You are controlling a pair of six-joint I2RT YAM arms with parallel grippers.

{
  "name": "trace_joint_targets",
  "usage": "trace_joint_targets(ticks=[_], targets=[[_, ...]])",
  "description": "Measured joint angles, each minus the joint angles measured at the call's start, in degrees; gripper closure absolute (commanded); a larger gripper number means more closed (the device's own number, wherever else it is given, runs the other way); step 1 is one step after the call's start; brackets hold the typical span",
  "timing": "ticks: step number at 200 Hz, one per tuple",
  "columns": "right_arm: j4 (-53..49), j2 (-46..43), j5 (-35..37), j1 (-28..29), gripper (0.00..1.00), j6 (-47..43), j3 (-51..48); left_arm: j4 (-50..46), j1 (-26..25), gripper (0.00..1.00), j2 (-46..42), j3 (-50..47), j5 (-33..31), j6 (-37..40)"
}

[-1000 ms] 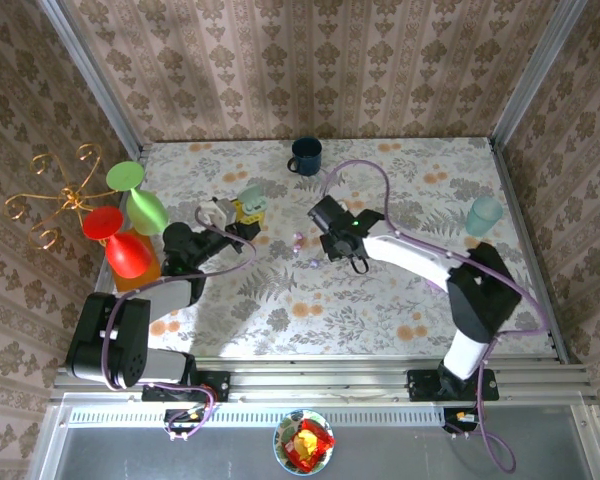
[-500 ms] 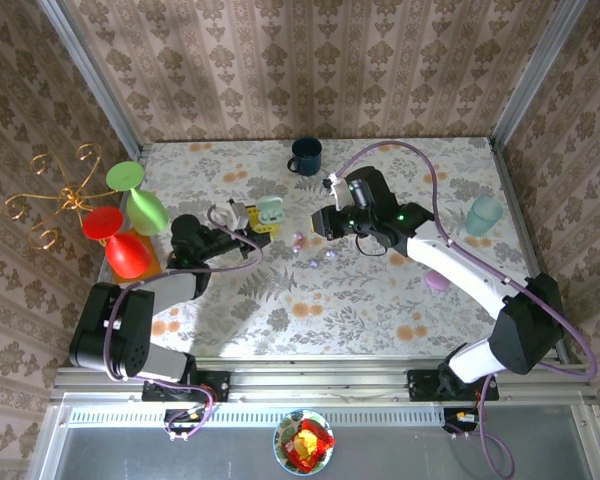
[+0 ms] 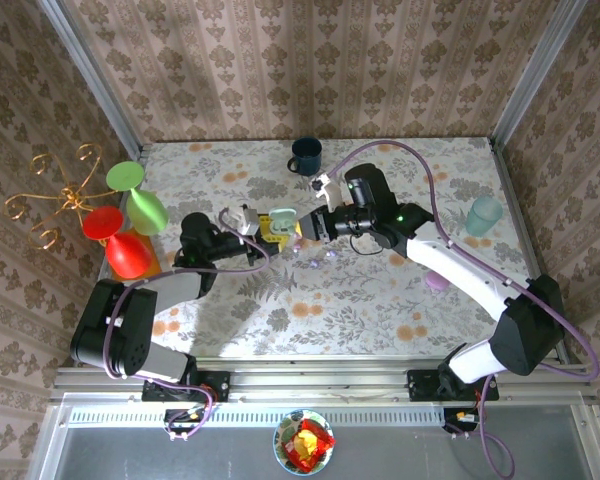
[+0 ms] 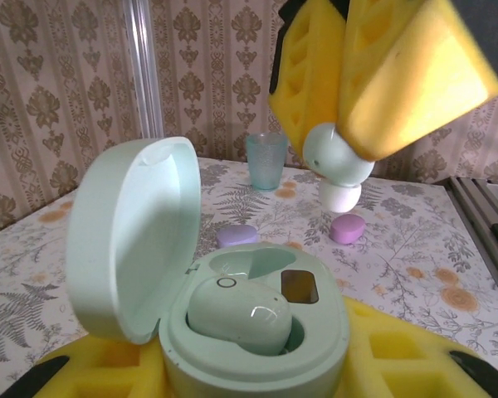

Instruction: Insert the wireless bluetooth earbuds into the charging case

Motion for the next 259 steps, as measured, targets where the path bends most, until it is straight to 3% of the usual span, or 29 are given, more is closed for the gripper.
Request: trace_joint_targets(ticks=[169,225,259], targets=[[-0.57,4.46,-0.09,0.15,0.8,-1.4,2.25,1.62,-0.52,0.77,0.07,0.42,2.71,-1.51],[-0.57,4.44,1.42,0.42,0.5,-0.76,2.56,1.64,-0.52,0.77,0.07,0.42,2.4,-1.55],[0.61,2.86,3.67,0.22,0.4,0.11,1.03,2.29,-0.52,0.77,0.07,0.42,2.45,-1.55]])
